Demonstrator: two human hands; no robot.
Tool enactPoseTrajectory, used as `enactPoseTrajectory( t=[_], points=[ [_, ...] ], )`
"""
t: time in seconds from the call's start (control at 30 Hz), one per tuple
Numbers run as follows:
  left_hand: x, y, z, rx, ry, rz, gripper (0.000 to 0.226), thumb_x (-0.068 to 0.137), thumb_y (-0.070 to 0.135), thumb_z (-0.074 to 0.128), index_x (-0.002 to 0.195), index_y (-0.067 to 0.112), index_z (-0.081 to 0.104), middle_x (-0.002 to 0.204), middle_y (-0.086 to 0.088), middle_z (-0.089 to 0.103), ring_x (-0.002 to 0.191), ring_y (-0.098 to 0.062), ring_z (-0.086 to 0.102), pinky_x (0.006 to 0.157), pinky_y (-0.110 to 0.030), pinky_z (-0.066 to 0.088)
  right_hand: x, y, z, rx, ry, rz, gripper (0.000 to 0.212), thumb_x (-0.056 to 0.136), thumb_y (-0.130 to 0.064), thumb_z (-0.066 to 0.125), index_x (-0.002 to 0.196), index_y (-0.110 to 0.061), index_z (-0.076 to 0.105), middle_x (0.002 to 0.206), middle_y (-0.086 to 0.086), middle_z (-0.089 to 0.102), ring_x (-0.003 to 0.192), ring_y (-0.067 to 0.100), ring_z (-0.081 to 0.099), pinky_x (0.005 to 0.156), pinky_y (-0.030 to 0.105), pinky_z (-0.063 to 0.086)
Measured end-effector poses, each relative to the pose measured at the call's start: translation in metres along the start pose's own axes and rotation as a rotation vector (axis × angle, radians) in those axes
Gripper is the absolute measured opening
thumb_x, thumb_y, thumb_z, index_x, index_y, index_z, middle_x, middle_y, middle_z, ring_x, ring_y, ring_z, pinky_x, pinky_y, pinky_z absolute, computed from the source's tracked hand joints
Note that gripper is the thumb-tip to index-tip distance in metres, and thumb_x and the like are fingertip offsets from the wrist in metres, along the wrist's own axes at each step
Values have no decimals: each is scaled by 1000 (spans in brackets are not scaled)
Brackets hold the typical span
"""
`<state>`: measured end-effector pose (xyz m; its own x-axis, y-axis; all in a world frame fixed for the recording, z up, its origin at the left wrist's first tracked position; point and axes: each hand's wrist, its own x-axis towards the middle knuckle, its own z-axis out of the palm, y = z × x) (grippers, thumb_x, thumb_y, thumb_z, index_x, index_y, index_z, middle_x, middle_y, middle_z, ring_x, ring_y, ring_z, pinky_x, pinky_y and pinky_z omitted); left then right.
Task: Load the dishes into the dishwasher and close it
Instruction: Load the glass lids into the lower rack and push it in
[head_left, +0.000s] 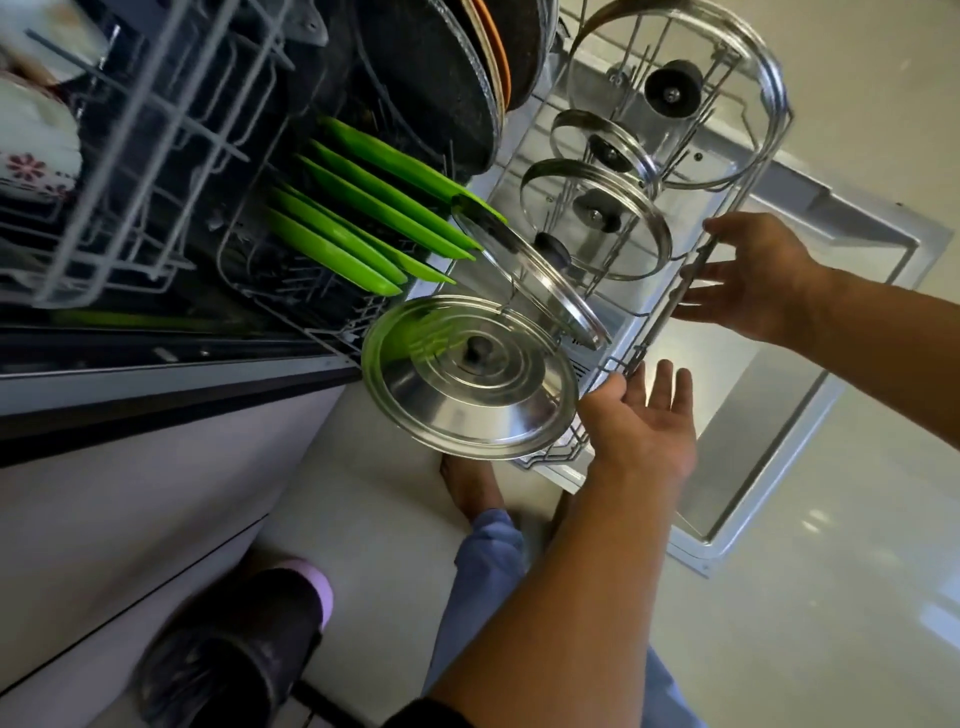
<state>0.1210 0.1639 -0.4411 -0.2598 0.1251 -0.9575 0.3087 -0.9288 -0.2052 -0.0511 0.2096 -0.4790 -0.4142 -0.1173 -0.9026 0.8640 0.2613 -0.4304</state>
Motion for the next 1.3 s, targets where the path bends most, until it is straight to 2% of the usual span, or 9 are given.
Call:
enactPoseTrajectory(
  t=[0.23,0.4,0.6,0.8,0.93,1.03,1.13,1.2,1.3],
  points=[
    [-1,36,9,45,-59,35,36,109,23,43,130,-1,60,134,-20,62,128,-34,59,112,-49,47,-2,-12,39,7,-57,-9,28,102,-31,52,127,-17,51,122,17,57,105,40,68,87,51,60],
    [-3,60,16,58,-93,75,37,109,25,42,133,1,58,119,-19,65,122,-35,61,110,-49,48,-8,-19,66,-11,-122,-32,12,102,-27,49,105,-19,57,117,16,61,99,36,70,70,40,63],
    [-6,87,26,72,-102,94,42,110,28,41,139,0,52,137,-22,59,126,-35,59,112,-49,47,3,-29,83,-25,-196,-21,35,95,-26,55,129,-15,51,129,21,61,117,42,66,104,53,53],
    [-7,119,33,111,-133,156,44,110,25,40,143,-3,47,140,-23,56,130,-36,56,114,-49,46,9,-34,111,-43,-244,-37,48,94,-20,54,142,-16,49,133,28,54,109,44,63,90,47,59],
    [-9,140,40,155,-142,192,44,109,25,42,143,-3,46,142,-22,55,132,-36,55,113,-49,46,12,-35,129,-28,-283,-41,62,89,-17,54,149,-12,39,143,34,46,117,51,58,99,52,57],
    [-9,154,47,173,-138,231,46,109,25,41,145,-3,44,145,-21,53,133,-35,54,113,-49,46,12,-37,145,-10,-331,-59,72,85,-14,54,153,-18,31,128,35,48,115,50,59,99,52,57],
    [-11,169,54,190,-135,254,47,109,25,40,147,-2,43,146,-21,53,133,-35,55,113,-49,46,13,-39,158,-28,-356,-80,41,83,-12,54,122,-3,46,113,29,57,104,43,68,94,47,60],
    [-12,179,58,198,-135,267,47,109,26,40,146,-3,44,146,-21,53,134,-35,55,113,-48,46,14,-39,166,-15,-364,-85,17,83,-13,54,99,-7,51,110,27,60,102,40,70,94,45,60],
    [-13,192,64,208,-147,293,46,109,26,40,142,-6,46,144,-23,54,134,-35,55,114,-48,45,18,-42,179,17,-386,-100,13,84,-13,54,97,-10,51,118,27,58,109,42,69,97,45,59]
  ],
)
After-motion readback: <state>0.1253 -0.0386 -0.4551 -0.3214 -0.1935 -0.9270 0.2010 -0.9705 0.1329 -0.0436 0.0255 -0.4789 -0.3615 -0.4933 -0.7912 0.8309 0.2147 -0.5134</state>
